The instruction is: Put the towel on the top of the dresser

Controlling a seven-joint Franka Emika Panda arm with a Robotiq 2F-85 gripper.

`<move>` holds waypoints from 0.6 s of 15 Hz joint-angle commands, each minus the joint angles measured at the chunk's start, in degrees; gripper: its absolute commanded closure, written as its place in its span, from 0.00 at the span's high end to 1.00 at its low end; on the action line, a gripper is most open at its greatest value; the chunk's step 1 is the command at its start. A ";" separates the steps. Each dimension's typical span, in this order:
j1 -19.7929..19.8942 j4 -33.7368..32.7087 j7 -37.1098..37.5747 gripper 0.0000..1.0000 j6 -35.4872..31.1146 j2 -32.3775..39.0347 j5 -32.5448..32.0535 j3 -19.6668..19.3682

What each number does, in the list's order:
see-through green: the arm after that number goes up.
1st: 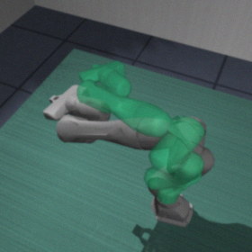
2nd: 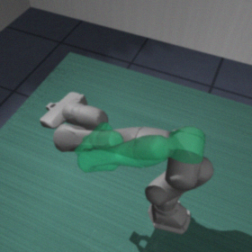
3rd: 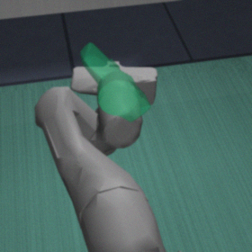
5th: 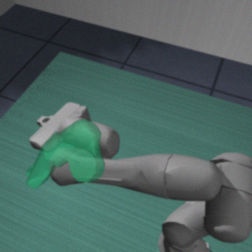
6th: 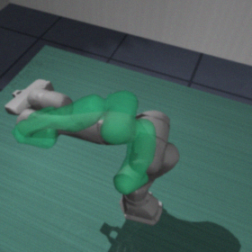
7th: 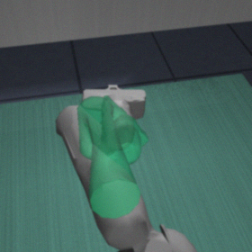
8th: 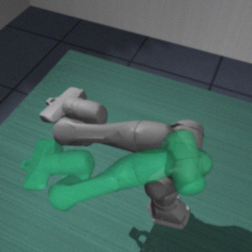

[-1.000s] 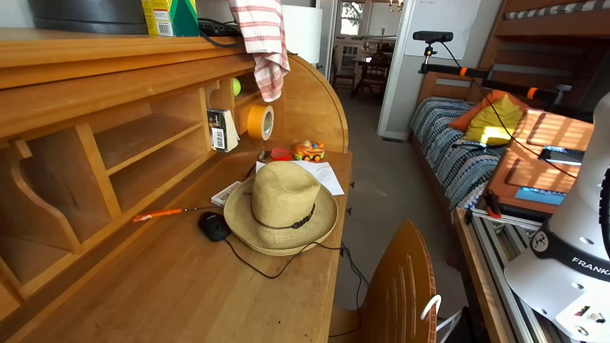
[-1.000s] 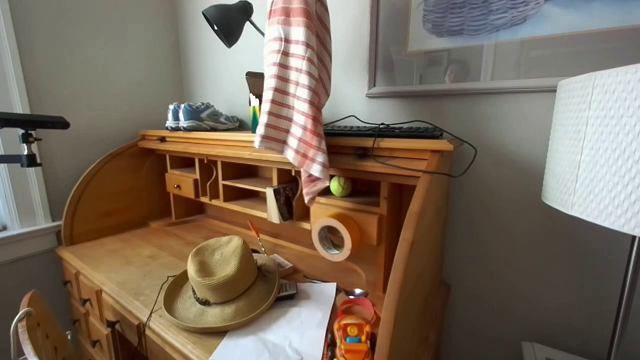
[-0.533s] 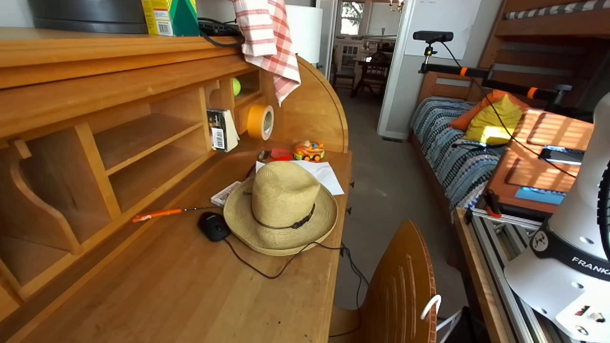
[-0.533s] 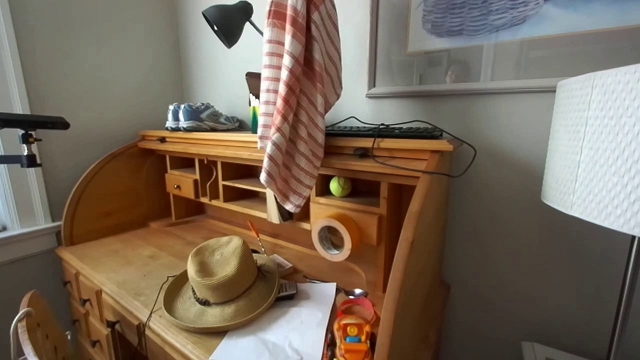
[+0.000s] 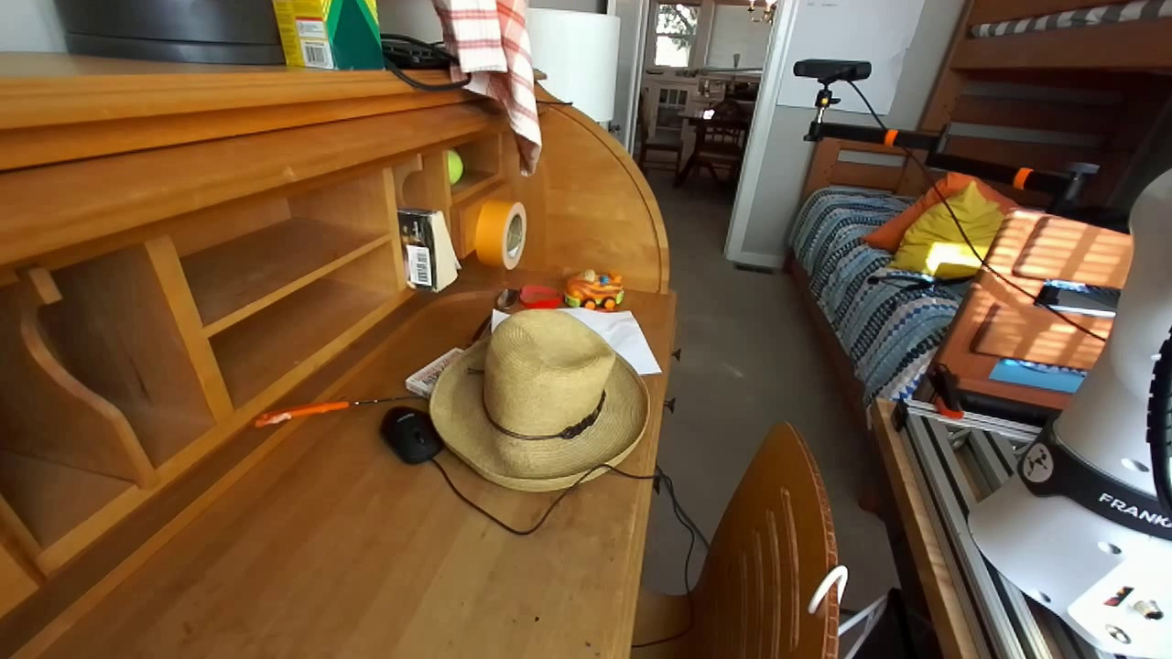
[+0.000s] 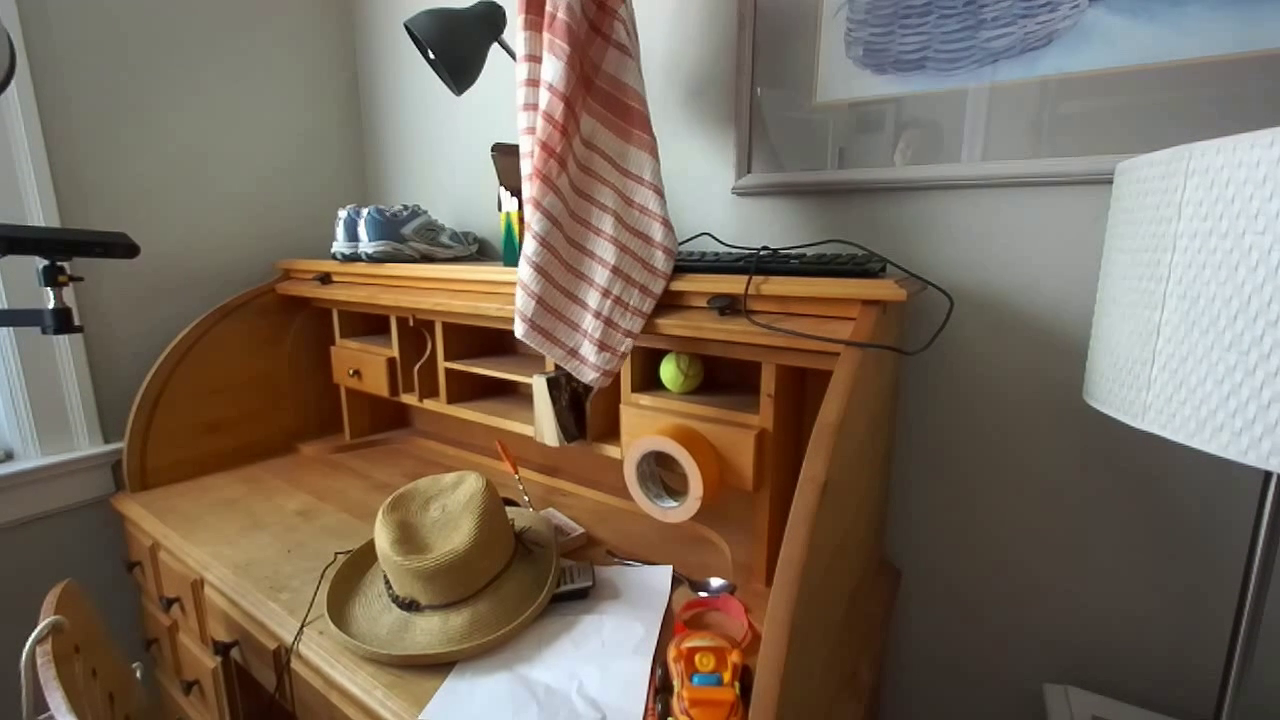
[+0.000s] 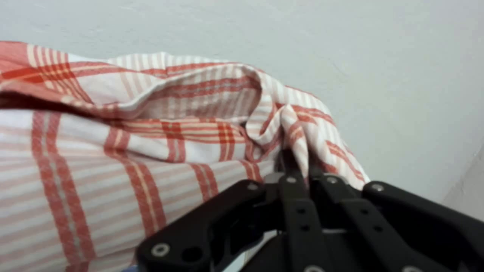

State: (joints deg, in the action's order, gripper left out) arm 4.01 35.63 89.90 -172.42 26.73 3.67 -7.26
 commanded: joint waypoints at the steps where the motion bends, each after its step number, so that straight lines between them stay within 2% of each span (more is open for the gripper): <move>1: -2.59 -2.21 14.39 0.01 4.67 2.55 -1.18 -9.11; 5: -4.26 -1.50 25.94 0.01 13.79 2.84 -0.67 -13.65; 7: -4.85 -0.52 27.48 0.01 19.85 1.82 0.45 -12.55; 9: -4.92 0.12 25.62 0.01 24.71 1.06 0.91 -10.97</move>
State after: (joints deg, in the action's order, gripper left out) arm -0.16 35.41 114.87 -154.24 29.01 3.75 -19.13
